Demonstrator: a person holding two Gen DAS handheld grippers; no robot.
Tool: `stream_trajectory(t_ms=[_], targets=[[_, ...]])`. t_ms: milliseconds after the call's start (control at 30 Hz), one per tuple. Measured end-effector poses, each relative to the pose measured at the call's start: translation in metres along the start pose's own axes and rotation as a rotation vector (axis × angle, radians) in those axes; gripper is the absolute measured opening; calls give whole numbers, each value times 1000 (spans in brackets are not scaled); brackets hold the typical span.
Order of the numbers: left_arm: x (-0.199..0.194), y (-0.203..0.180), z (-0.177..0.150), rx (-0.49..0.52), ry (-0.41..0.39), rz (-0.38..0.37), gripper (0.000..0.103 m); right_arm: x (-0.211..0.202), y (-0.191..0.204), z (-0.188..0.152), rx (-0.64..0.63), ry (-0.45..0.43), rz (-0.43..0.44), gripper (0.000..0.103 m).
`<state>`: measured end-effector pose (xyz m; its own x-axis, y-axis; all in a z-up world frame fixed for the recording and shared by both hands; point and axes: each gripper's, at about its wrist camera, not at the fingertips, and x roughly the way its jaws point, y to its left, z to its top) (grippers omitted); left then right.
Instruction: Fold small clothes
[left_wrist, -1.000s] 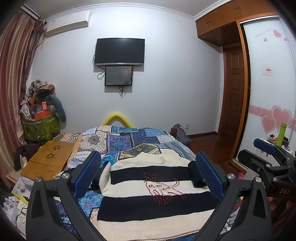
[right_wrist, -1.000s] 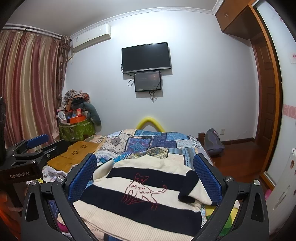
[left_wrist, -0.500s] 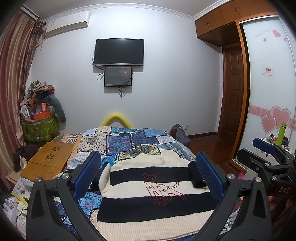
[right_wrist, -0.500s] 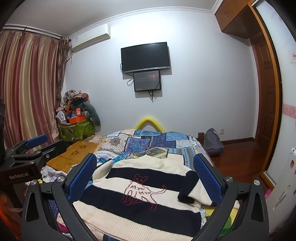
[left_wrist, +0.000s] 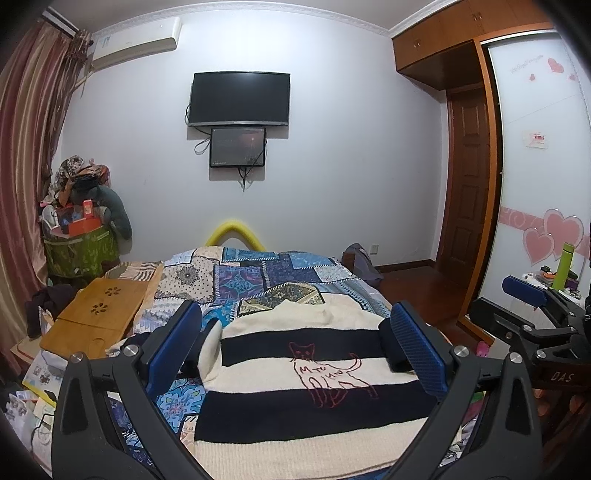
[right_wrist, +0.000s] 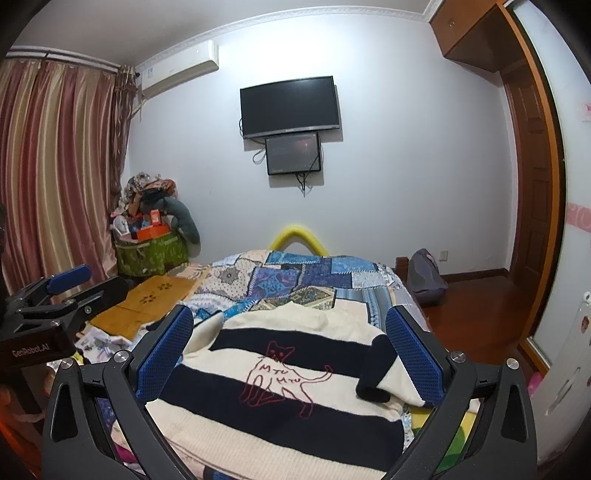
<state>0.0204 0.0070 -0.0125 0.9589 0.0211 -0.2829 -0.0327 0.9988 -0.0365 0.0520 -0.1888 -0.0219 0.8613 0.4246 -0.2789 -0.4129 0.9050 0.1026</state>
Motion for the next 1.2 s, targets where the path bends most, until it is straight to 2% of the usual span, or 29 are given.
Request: stream_trajectory(t_ms=[233, 367, 567, 767, 933, 1033, 1100, 1200], targets=[[32, 27, -5, -40, 69, 26, 103, 26, -4, -3, 7, 42, 7, 103], [63, 54, -11, -58, 127, 74, 103, 49, -9, -5, 18, 76, 33, 103], [130, 110, -31, -107, 293, 116, 103, 89, -26, -7, 43, 134, 29, 103], [201, 163, -76, -207, 497, 162, 103, 126, -55, -26, 91, 246, 0, 103], [244, 179, -114, -248, 638, 130, 103, 146, -79, -47, 141, 351, -26, 102], [268, 182, -131, -255, 702, 125, 103, 161, -91, -56, 169, 431, -19, 97], [278, 182, -136, -258, 719, 113, 100, 171, -93, -55, 170, 474, -4, 96], [293, 183, -142, -255, 743, 103, 90, 187, -84, -45, 128, 482, 19, 96]])
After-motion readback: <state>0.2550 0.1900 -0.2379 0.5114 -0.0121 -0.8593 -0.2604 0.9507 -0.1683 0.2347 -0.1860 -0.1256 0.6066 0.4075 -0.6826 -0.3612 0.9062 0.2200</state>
